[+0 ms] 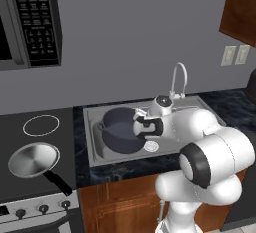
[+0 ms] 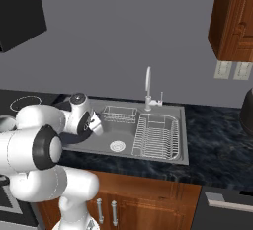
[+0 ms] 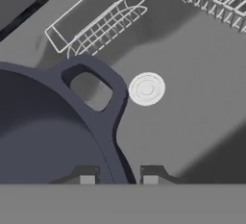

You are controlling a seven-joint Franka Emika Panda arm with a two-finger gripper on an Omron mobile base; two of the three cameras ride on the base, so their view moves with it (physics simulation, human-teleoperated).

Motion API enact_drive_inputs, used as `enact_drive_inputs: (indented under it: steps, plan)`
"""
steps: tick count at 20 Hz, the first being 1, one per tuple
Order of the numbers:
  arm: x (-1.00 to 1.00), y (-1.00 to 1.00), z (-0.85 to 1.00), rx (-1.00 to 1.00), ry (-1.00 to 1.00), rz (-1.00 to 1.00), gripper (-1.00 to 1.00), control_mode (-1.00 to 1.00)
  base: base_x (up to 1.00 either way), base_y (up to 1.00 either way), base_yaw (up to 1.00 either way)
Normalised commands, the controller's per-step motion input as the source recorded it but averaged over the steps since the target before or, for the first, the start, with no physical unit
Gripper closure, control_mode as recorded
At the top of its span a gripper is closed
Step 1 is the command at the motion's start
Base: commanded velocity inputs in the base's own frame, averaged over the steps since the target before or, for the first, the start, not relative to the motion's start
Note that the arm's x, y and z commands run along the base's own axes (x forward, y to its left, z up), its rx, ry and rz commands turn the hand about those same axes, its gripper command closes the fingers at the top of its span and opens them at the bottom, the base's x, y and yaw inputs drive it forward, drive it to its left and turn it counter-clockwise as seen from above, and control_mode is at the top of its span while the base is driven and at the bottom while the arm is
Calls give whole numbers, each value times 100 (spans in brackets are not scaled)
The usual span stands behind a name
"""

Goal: Move the pot and pan from the stove into the sink.

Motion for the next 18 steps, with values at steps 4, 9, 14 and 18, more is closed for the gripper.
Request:
enact_drive_inputs:
  steps: [4, 9, 14, 18]
  plan:
    - [13, -3, -16, 0, -1, -1, 100, -100, 0, 0, 0]
    - [7, -6, -12, 0, -2, -2, 100, -100, 0, 0, 0]
    - [0, 0, -3, 0, 0, 0, 100, -100, 0, 0, 0]
    - [-6, 0, -25, -3, 0, 0, 100, -100, 0, 0, 0]
